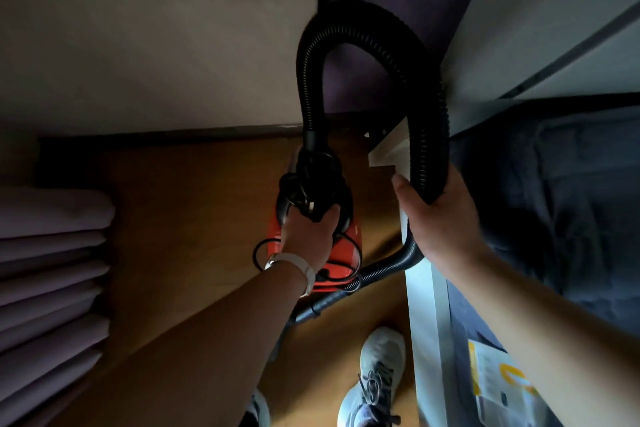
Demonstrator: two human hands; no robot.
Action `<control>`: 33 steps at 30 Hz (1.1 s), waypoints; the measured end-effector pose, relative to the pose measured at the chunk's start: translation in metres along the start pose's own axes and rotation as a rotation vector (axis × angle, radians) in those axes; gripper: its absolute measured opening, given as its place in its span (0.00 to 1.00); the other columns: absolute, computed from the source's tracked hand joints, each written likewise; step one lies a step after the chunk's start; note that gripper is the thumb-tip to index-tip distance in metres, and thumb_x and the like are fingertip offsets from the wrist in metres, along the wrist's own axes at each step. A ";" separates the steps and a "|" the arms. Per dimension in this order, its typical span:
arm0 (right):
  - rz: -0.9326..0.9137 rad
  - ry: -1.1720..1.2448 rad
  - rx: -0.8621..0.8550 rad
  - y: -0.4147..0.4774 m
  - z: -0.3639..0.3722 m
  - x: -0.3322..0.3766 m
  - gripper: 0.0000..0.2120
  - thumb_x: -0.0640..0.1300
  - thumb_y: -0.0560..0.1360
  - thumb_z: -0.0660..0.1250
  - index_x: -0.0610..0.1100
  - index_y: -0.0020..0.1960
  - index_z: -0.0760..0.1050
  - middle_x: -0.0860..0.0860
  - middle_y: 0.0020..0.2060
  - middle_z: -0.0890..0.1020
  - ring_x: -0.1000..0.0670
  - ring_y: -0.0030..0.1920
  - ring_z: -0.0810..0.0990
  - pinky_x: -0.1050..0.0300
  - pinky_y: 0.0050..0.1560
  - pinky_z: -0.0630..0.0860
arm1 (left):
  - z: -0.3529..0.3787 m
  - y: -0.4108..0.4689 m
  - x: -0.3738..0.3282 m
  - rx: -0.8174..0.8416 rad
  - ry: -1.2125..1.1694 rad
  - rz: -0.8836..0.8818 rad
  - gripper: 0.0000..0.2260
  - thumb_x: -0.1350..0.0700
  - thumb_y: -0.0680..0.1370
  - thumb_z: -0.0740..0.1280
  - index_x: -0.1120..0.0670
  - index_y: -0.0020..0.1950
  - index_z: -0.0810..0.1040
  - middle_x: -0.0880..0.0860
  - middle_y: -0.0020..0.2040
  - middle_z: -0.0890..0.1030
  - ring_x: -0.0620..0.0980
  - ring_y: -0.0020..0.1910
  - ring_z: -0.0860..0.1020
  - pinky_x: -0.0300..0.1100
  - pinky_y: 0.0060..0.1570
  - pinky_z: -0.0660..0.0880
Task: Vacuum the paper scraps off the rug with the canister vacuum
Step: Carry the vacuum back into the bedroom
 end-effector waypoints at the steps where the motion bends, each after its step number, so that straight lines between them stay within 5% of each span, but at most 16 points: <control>1: -0.004 0.015 -0.001 0.005 0.002 -0.007 0.16 0.53 0.74 0.72 0.44 0.54 0.73 0.44 0.43 0.82 0.45 0.44 0.81 0.47 0.48 0.77 | 0.009 0.005 0.004 0.010 -0.008 -0.006 0.12 0.49 0.75 0.72 0.49 0.56 0.77 0.41 0.45 0.80 0.38 0.41 0.76 0.27 0.37 0.68; 10: -0.048 0.059 0.008 0.042 0.017 -0.041 0.13 0.49 0.77 0.71 0.46 0.56 0.70 0.52 0.45 0.79 0.61 0.42 0.77 0.76 0.44 0.69 | 0.053 0.042 0.036 0.080 0.003 0.028 0.20 0.45 0.76 0.71 0.49 0.65 0.75 0.42 0.53 0.80 0.42 0.53 0.78 0.28 0.43 0.67; 18: -0.032 0.059 0.046 0.041 0.022 -0.051 0.14 0.48 0.76 0.71 0.49 0.55 0.68 0.49 0.49 0.81 0.53 0.47 0.79 0.72 0.46 0.71 | 0.051 0.055 0.041 0.105 0.065 0.055 0.22 0.42 0.74 0.71 0.50 0.65 0.75 0.44 0.54 0.82 0.44 0.54 0.79 0.36 0.50 0.70; 22: -0.009 0.057 0.039 0.032 0.012 -0.047 0.12 0.46 0.77 0.70 0.48 0.54 0.68 0.53 0.40 0.78 0.60 0.37 0.76 0.68 0.40 0.70 | 0.042 0.048 0.037 0.184 0.119 0.085 0.20 0.45 0.74 0.72 0.50 0.64 0.77 0.44 0.53 0.82 0.45 0.54 0.79 0.34 0.50 0.72; 25: -0.022 0.083 0.066 0.019 0.005 -0.041 0.10 0.40 0.77 0.68 0.49 0.51 0.68 0.50 0.36 0.75 0.60 0.31 0.72 0.70 0.34 0.69 | 0.027 0.041 0.035 0.187 0.128 0.100 0.17 0.49 0.74 0.74 0.53 0.60 0.79 0.44 0.47 0.82 0.42 0.51 0.81 0.27 0.40 0.72; 28: -0.011 0.143 0.091 0.002 -0.003 -0.037 0.14 0.35 0.77 0.66 0.52 0.51 0.68 0.47 0.42 0.77 0.59 0.38 0.75 0.68 0.42 0.71 | 0.011 0.037 0.037 0.194 0.217 0.083 0.08 0.51 0.74 0.75 0.52 0.46 0.79 0.45 0.40 0.83 0.35 0.41 0.79 0.34 0.29 0.73; 30: 0.033 0.133 0.111 -0.012 -0.008 -0.038 0.15 0.35 0.78 0.66 0.51 0.57 0.70 0.53 0.48 0.78 0.64 0.47 0.77 0.68 0.54 0.71 | 0.001 0.034 0.036 0.212 0.332 0.065 0.10 0.46 0.74 0.73 0.52 0.45 0.80 0.48 0.36 0.83 0.37 0.34 0.80 0.33 0.27 0.71; 33: 0.096 0.031 0.107 -0.029 -0.014 -0.043 0.21 0.40 0.77 0.68 0.44 0.69 0.69 0.50 0.62 0.75 0.56 0.64 0.73 0.58 0.69 0.67 | -0.012 0.038 0.041 0.236 0.489 -0.010 0.20 0.39 0.74 0.69 0.56 0.39 0.78 0.50 0.31 0.77 0.46 0.28 0.74 0.37 0.29 0.68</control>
Point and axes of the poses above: each hand's wrist, its own y-axis towards the middle knuckle, its own z-axis out of the palm, x = y × z, the point moved 4 cm from there along y, towards the middle knuckle
